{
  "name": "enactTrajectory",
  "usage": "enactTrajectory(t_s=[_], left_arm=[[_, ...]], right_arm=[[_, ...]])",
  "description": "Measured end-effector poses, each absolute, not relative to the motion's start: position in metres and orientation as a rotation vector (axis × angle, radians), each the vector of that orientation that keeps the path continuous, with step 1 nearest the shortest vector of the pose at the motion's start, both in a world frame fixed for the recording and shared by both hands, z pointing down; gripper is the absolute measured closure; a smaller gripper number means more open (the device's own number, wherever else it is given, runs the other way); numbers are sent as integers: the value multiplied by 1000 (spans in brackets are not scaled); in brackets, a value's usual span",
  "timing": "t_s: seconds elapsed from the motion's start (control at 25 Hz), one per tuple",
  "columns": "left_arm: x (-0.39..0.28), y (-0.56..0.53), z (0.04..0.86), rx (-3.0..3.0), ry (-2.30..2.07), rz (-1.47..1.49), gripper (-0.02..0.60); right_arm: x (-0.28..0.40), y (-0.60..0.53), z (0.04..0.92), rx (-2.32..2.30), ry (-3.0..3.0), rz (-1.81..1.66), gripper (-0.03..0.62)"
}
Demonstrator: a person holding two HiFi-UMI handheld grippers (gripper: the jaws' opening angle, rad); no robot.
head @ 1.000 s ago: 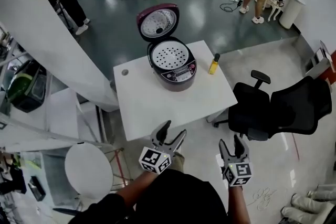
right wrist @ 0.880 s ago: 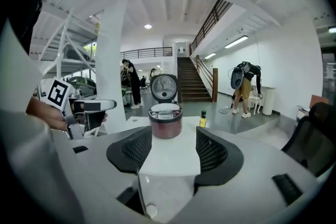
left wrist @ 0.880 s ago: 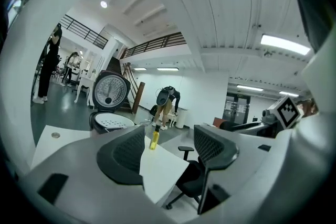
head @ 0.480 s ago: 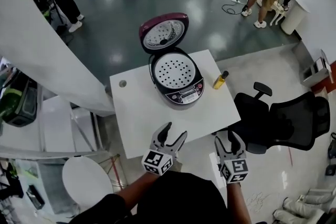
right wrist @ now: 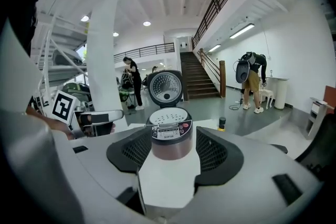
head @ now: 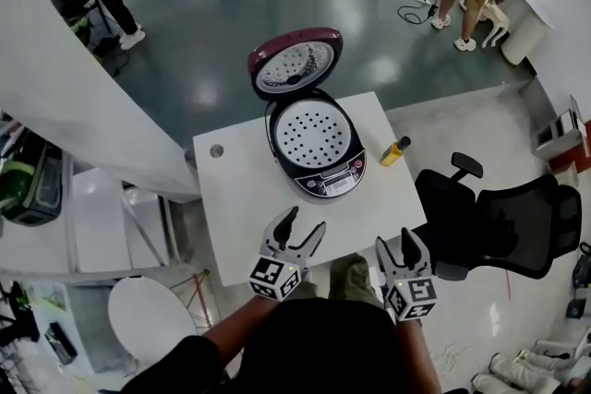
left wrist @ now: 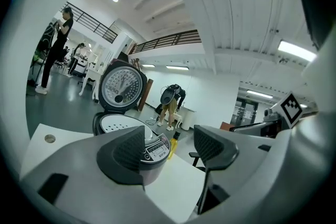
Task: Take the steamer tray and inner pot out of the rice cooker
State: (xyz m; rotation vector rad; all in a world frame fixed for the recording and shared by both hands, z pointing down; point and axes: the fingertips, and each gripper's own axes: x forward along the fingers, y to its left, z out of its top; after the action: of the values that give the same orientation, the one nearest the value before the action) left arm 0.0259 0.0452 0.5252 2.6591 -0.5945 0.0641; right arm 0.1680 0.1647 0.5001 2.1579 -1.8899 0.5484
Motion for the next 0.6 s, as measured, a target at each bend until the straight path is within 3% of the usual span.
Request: enactTrajectory(t_s=[0.6], left_arm=[[40,-32,528,2427,-1061,68,310]], right_arm=[[226,8,509,1827,-2260,524,364]])
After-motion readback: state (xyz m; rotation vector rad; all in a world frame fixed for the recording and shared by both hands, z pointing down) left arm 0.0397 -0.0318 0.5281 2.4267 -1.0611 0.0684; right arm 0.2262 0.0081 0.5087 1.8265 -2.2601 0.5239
